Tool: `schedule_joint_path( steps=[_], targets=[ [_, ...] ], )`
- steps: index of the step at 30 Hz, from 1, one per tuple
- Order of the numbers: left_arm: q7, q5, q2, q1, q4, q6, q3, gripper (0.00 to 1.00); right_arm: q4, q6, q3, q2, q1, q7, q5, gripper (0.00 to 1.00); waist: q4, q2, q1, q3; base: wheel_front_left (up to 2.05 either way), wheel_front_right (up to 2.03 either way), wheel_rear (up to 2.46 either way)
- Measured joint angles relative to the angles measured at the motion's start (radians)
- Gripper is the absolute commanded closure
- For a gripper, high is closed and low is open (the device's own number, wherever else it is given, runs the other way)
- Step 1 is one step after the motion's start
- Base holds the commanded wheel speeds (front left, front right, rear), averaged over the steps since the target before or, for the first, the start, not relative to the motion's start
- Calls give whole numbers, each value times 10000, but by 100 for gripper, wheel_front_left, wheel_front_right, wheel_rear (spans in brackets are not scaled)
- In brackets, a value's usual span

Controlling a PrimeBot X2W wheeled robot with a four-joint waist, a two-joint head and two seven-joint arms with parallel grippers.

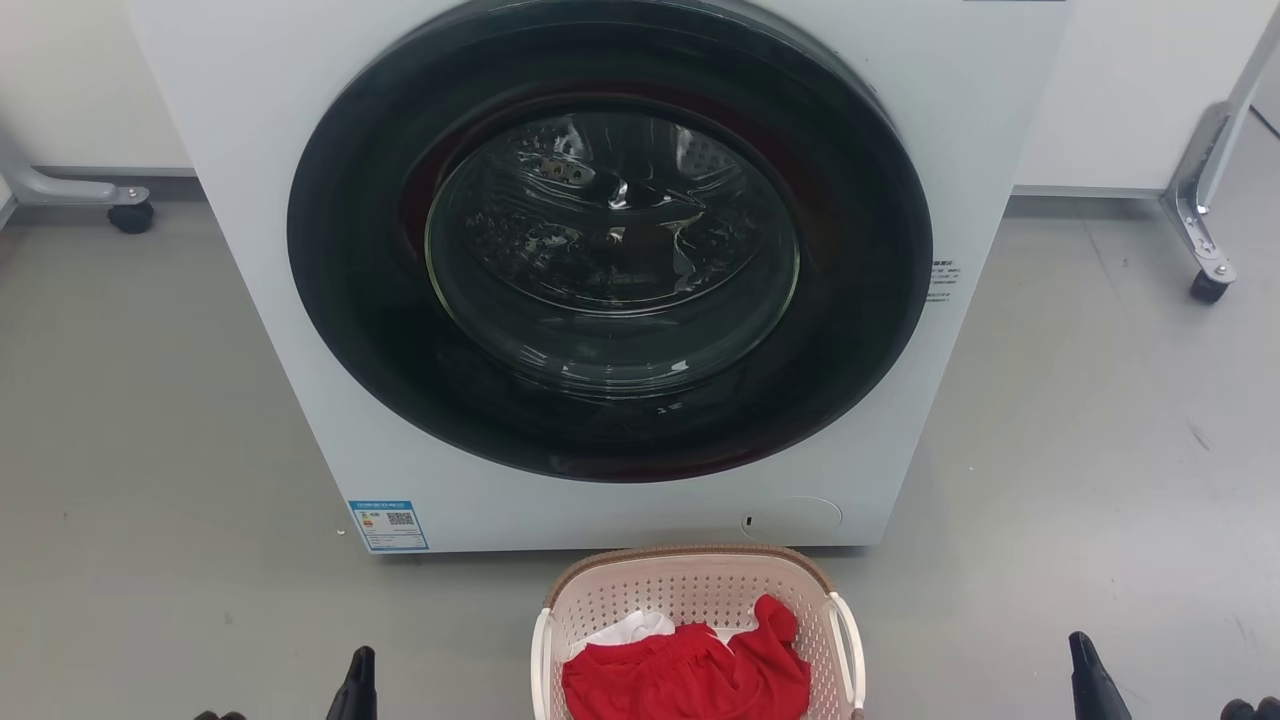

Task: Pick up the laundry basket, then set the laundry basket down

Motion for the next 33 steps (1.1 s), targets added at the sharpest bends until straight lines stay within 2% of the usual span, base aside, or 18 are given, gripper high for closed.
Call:
schedule_joint_path(
  steps=[33],
  targets=[
    [1118,-4238,-173,-435,136,-775,1248,100,265,798,-1279,477,-536,1104,4151,100,-6,-1,0,-44,0,0,0]
  ],
)
